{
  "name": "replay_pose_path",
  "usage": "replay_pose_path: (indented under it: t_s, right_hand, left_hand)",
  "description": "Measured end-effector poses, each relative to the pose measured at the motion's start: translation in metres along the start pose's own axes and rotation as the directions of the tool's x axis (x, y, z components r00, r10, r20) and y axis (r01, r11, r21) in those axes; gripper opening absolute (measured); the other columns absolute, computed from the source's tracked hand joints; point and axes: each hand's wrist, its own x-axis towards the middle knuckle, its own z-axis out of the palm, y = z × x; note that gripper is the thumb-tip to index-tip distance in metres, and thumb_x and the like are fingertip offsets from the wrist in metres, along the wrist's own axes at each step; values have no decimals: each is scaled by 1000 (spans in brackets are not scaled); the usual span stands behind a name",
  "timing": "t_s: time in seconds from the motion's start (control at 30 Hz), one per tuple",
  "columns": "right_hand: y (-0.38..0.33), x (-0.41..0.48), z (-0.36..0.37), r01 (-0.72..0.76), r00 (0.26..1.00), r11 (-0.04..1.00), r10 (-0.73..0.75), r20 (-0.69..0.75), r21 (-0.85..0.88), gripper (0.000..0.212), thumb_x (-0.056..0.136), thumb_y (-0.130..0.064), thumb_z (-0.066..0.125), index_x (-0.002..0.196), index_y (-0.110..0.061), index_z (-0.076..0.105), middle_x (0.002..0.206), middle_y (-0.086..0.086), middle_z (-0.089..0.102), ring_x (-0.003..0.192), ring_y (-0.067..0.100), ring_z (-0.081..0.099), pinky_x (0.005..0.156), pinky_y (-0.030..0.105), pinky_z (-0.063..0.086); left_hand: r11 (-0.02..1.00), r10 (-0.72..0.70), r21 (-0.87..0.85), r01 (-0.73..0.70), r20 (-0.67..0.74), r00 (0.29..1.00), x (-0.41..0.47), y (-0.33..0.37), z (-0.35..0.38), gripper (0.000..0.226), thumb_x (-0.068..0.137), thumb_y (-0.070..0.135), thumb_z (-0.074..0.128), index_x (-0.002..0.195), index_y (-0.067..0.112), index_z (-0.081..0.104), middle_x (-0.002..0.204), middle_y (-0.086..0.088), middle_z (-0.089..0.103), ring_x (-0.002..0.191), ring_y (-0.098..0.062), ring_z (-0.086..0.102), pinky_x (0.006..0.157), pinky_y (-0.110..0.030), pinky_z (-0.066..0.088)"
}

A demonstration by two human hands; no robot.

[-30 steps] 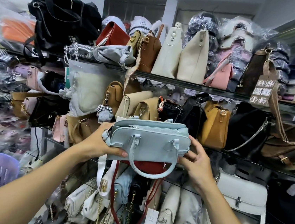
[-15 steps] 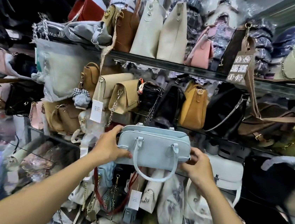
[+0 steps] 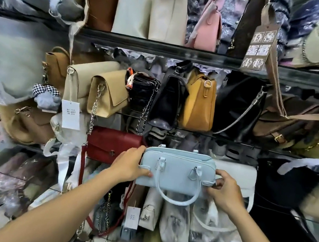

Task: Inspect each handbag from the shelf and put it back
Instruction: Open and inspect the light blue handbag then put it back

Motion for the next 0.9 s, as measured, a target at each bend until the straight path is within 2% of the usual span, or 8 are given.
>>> replay_pose_path:
  t_s: [0.1,0.23,0.3,0.43,0.53,0.6,0.77,0.9]
  right_hand:
    - [3,12,2,-39,999,999,39,-36,-10,50,74,1,81,107,-30,60,76,3,71,80,25,70,73,36,51]
    - [5,26,7,-77,995,997,77,-56,10,54,68,2,86,96,-36,60,71,9,72,74,30,68,78,44,54]
    - [4,30,13,-71,997,997,71,-36,1,53,67,2,87,98,-32,61,66,7,70,66,23,63,73,39,52]
    - [-6,37,25,-52,999,998,52,-8,-26,49,70,1,84,104,-27,61,63,1,67,58,12,57,55,18,42]
    - [-11,44,32,-50,999,996,50,-2,-75,48,70,-4,83,99,-33,58,64,0,67,62,16,58,63,32,47]
    - [-14,47,36,-59,998,990,60,2,-126,47,69,-8,82,91,-36,53,65,0,66,65,20,58,67,37,49]
    - [-15,54,42,-59,998,981,65,25,-186,40,69,-13,77,93,-32,52,63,-4,62,64,21,56,64,39,49]
    - [-21,63,47,-60,997,980,68,37,-189,37,74,-10,74,101,-29,57,71,-4,65,67,21,57,64,35,48]
  left_hand:
    - [994,79,80,-80,17,997,33,-3,6,70,67,57,85,119,20,57,127,-4,61,122,-26,54,101,-38,41]
    - [974,130,180,-139,64,990,73,-12,11,77,69,60,81,130,20,56,147,-5,51,146,-21,33,120,-40,18]
    - [957,162,231,-175,71,984,86,-19,10,77,69,60,80,132,24,55,145,-1,54,143,-20,36,118,-40,18]
    - [932,210,277,-235,116,971,100,-35,8,78,69,63,80,129,20,53,145,-3,53,145,-20,35,120,-40,13]
    - [923,196,304,-235,152,969,106,-41,5,65,70,65,77,112,23,50,134,-4,60,136,-23,45,116,-38,20]
    - [918,179,325,-227,170,969,109,-44,3,63,71,67,75,109,25,46,132,-4,61,133,-24,48,113,-38,23]
    - [888,203,379,-259,180,962,113,-50,2,93,70,73,71,143,24,40,150,-4,49,148,-21,29,118,-38,19]
    - [880,236,382,-283,167,957,118,-60,0,104,58,85,56,145,29,40,154,2,44,144,-20,34,114,-40,27]
